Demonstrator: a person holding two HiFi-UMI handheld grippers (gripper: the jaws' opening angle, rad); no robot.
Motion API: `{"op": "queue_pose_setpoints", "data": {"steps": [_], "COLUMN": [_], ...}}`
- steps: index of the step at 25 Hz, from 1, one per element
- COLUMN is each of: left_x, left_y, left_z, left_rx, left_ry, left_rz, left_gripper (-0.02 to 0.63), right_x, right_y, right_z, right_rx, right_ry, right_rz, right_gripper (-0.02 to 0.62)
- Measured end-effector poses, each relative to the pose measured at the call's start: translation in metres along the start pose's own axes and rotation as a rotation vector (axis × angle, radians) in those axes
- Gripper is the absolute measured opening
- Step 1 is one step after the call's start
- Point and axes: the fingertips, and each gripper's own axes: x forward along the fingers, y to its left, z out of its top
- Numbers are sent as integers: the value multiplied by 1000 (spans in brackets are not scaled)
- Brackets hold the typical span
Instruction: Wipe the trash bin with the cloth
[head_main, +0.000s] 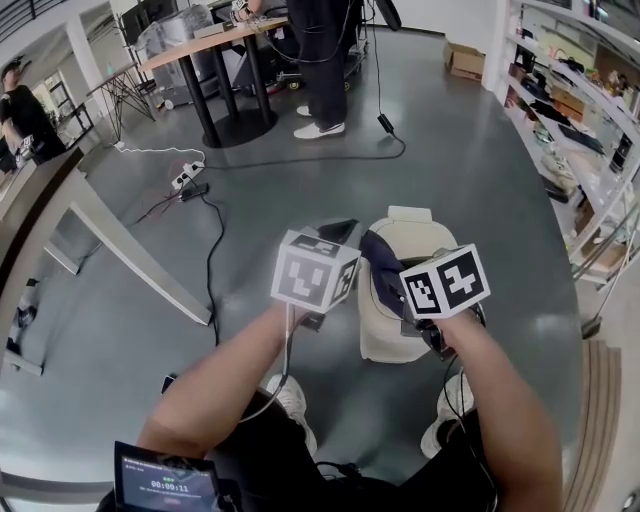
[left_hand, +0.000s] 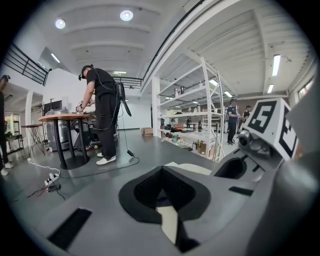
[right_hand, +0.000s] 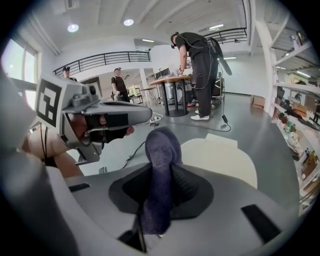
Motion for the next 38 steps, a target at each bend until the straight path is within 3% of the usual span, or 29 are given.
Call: {"op": "queue_pose_setpoints", "data": {"steps": [6, 11, 17, 38], "left_x": [-7, -14, -8, -1], "left_y": [-4, -4, -3, -39], "left_z": [-14, -8, -12, -1], "left_rx": [12, 34, 30, 64], "left_ry": [13, -1, -2, 5], "left_rz": [-16, -2, -9, -84], "left_gripper": [-3, -2, -3, -3], "right_x": [30, 24, 19, -50], "right_y": [13, 13, -3, -104], "right_z": [-22, -22, -28, -65], "right_rx": [-115, -227, -163, 29], "right_ry": [101, 127, 98, 69], "right_rz": [-41, -75, -70, -252], "right_gripper": [91, 91, 91, 91]}}
